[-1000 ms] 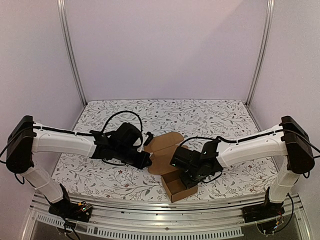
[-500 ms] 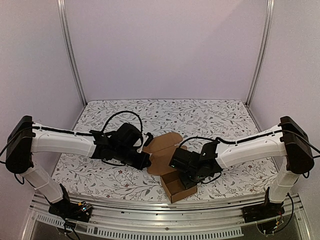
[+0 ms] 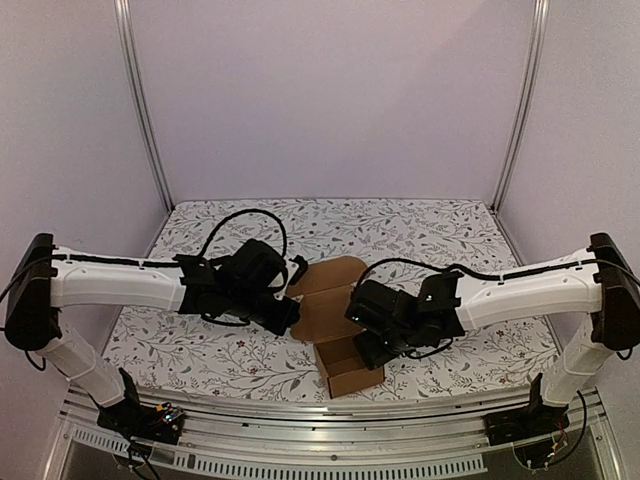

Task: Fold the paper box

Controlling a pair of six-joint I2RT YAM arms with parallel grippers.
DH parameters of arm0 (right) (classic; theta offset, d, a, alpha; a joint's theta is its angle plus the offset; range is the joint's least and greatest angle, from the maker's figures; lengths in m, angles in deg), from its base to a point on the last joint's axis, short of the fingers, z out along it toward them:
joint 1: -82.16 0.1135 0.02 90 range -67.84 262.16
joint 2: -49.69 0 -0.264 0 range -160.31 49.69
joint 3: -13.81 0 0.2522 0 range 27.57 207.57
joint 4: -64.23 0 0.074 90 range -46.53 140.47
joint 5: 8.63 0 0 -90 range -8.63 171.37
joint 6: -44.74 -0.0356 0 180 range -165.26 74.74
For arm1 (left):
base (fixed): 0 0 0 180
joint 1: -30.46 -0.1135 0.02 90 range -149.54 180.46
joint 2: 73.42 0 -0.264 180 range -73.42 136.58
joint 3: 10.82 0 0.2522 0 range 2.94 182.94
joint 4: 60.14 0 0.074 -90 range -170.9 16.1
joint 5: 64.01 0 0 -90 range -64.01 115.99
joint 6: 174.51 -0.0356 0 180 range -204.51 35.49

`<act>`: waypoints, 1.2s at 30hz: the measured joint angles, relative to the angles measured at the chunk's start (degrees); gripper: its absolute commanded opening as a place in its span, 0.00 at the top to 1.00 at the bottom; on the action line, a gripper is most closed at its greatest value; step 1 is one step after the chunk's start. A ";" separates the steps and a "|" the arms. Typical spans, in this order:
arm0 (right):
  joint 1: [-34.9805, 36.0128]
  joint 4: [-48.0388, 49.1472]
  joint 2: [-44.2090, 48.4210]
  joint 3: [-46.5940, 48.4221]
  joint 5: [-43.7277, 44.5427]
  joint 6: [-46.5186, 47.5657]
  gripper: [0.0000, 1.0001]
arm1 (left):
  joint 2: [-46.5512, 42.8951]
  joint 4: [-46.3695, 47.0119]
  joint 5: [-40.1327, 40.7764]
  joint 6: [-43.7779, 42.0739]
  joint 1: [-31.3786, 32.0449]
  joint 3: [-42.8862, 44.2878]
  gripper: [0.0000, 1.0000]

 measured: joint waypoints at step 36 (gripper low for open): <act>-19.47 25.20 18.88 -13.64 -23.45 21.27 0.40 | -9.86 9.94 9.29 -17.90 3.72 -8.55 1.00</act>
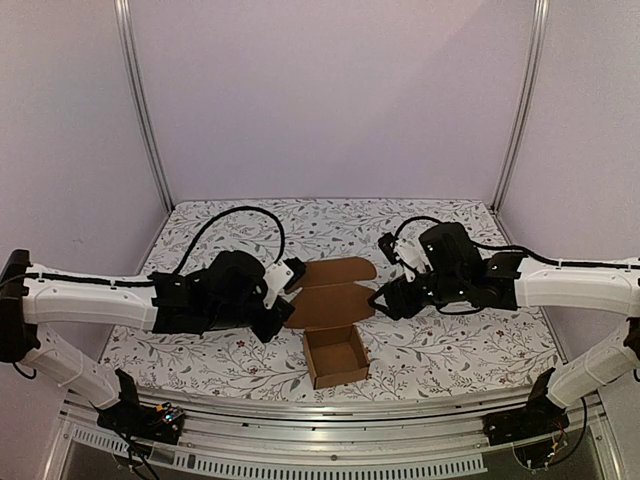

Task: Fold the paper box

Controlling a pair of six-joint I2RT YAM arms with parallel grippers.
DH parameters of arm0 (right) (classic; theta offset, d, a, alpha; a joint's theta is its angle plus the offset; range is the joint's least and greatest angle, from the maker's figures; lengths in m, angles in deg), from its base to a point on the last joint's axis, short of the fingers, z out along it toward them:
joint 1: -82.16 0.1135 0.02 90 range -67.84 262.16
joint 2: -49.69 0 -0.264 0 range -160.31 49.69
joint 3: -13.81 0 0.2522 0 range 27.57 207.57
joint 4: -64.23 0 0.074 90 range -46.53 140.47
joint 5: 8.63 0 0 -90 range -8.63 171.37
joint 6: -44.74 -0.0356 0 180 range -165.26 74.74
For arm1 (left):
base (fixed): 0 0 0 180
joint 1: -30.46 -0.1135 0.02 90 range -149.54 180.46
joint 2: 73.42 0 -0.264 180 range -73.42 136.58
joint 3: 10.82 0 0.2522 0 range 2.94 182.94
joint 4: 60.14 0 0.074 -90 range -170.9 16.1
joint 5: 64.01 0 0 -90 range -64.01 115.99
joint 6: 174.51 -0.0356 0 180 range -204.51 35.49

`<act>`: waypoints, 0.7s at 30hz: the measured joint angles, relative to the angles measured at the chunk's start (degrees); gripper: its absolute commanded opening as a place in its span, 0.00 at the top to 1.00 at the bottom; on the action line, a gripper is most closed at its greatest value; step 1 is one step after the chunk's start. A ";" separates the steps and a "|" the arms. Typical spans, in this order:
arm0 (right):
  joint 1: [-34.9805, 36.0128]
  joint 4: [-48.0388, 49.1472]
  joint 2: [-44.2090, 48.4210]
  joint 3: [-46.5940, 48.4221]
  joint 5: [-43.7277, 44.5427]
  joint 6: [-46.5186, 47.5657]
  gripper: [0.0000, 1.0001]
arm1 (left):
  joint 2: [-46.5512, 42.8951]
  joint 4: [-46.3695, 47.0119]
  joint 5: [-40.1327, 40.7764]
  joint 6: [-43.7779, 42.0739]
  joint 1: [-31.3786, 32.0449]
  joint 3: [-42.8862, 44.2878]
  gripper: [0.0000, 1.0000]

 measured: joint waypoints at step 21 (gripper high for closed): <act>-3.39 12.66 -8.00 -0.98 -11.96 3.76 1.00 | -0.33 2.14 0.42 -0.09 0.11 -1.22 0.83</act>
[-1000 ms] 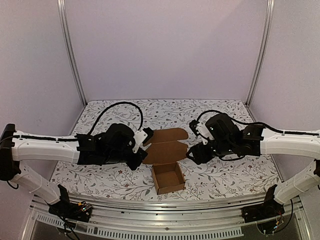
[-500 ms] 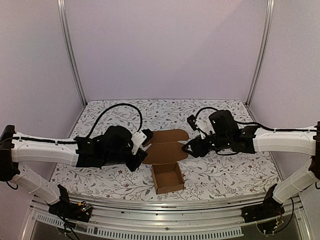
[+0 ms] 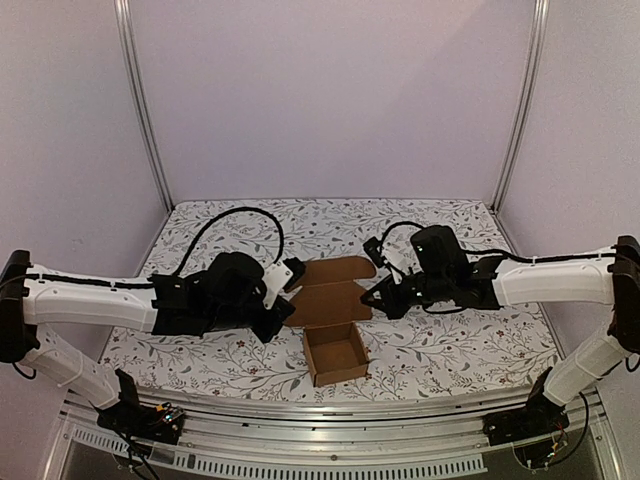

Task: Fold the paper box

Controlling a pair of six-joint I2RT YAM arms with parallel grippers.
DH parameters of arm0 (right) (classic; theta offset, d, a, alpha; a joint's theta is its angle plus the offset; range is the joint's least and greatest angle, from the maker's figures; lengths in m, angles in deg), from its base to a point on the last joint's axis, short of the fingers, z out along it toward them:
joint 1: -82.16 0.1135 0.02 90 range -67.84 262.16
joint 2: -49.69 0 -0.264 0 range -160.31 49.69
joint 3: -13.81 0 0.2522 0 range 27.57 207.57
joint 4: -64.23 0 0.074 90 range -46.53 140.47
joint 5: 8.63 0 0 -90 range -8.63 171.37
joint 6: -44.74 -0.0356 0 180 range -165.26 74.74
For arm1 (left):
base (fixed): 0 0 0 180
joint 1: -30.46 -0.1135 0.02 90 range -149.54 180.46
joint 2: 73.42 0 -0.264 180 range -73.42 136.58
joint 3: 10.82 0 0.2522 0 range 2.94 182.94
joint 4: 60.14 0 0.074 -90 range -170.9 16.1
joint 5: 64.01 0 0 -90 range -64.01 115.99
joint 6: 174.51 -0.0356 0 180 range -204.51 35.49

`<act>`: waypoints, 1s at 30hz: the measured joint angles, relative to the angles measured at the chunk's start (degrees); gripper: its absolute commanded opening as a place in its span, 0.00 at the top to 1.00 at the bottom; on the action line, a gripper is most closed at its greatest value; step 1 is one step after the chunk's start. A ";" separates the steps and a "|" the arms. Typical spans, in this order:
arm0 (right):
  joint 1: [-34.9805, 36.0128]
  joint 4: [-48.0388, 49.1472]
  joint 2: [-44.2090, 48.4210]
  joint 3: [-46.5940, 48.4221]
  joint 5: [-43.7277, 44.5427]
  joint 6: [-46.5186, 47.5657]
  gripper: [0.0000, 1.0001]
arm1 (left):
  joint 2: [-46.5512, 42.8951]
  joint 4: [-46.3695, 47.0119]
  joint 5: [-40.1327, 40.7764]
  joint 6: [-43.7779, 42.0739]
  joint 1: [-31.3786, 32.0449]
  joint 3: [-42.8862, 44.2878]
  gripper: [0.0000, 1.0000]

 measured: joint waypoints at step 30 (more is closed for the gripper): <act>1.77 1.05 5.09 -4.39 -4.39 5.92 1.00 | -13.00 10.47 -18.32 3.61 -10.97 -11.98 0.48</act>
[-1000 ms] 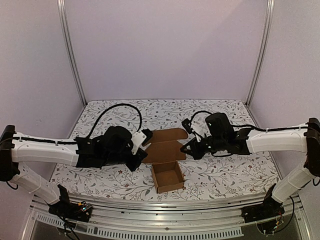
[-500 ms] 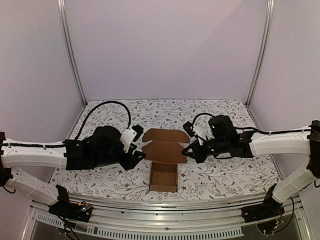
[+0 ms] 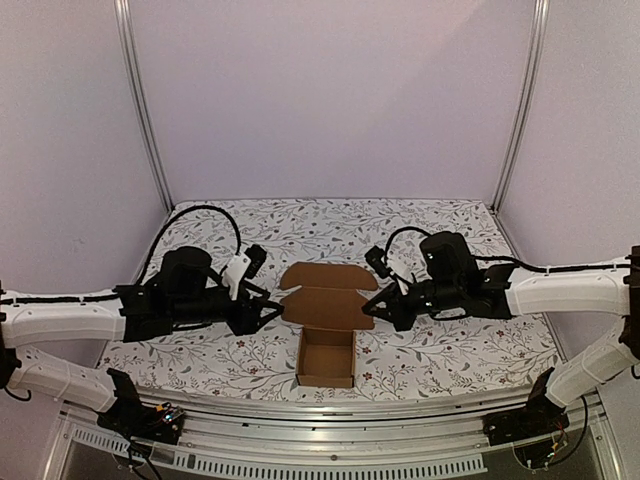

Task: Fold the paper box

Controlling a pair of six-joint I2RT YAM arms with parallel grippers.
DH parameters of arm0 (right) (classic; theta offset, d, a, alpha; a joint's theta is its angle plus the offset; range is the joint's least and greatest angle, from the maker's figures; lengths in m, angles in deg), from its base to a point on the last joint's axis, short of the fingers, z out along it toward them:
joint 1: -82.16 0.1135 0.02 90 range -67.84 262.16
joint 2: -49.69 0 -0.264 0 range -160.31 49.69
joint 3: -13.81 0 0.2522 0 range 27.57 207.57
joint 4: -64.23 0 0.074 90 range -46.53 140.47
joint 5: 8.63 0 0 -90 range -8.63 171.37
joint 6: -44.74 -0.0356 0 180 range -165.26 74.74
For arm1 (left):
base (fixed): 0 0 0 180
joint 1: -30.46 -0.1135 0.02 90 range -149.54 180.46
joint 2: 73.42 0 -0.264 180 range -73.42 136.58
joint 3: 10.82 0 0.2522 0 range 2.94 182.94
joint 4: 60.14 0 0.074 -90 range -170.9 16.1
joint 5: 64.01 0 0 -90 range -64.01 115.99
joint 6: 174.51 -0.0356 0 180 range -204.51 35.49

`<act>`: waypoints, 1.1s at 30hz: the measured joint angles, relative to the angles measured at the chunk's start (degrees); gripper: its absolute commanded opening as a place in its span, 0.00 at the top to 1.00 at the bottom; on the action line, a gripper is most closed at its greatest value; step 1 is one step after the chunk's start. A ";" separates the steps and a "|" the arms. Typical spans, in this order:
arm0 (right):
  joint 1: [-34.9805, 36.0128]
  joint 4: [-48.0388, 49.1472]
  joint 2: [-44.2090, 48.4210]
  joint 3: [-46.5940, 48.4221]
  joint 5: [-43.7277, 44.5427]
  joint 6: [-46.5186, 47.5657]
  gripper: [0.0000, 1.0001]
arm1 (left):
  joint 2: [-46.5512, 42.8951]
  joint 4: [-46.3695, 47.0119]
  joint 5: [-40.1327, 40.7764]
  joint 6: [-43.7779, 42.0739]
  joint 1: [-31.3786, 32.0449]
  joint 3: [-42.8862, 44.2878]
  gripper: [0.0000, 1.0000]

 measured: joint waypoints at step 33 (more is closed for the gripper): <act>8.13 -1.60 -0.94 2.49 10.32 -1.68 1.00 | 6.93 5.22 -7.37 2.01 -2.36 0.17 1.00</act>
